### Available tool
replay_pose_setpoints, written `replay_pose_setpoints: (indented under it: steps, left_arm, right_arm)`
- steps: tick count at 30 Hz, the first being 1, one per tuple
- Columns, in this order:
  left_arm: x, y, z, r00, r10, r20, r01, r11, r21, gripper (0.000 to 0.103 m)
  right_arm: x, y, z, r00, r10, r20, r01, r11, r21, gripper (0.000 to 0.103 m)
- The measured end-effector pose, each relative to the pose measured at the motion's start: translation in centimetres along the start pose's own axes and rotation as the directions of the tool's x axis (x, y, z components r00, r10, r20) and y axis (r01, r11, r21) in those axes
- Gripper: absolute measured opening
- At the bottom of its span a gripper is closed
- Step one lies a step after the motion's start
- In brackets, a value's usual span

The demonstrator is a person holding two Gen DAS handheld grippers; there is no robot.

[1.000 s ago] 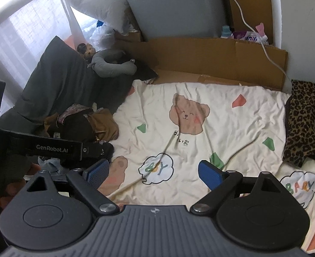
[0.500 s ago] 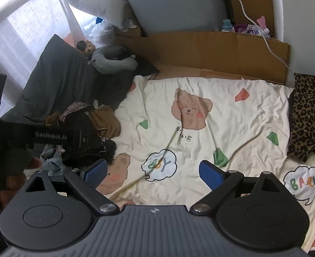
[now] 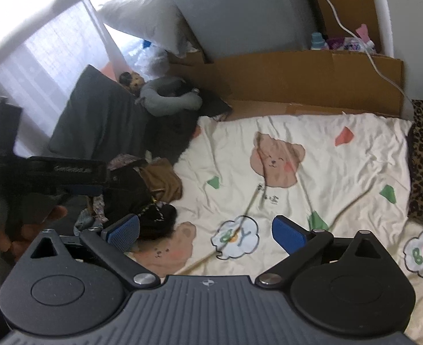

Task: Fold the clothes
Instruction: 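Move the left tool to the clothes pile and close on the black garment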

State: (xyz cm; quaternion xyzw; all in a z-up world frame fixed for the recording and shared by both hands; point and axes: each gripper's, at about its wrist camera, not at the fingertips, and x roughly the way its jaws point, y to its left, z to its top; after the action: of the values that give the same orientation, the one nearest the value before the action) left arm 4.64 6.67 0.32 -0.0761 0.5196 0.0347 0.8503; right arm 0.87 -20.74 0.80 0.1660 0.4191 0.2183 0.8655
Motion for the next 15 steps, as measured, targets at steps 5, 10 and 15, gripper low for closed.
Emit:
replay_pose_setpoints:
  steps: [5, 10, 15]
  left_arm:
    - [0.8, 2.1, 1.4, 0.999, 0.04, 0.016, -0.039, 0.997, -0.068, 0.097]
    - [2.1, 4.4, 2.4, 0.997, 0.08, 0.01, -0.077, 0.988, -0.133, 0.097]
    - [3.7, 6.3, 3.4, 0.993, 0.122, -0.004, -0.12, 0.975, -0.187, 0.097]
  right_arm:
    - [0.2, -0.8, 0.1, 0.998, 0.067, 0.002, -0.067, 0.997, 0.026, 0.102]
    - [1.0, -0.8, 0.1, 0.997, 0.081, 0.001, -0.081, 0.997, 0.012, 0.102]
    - [1.9, -0.9, 0.3, 0.998, 0.045, 0.034, -0.044, 0.998, -0.04, 0.102]
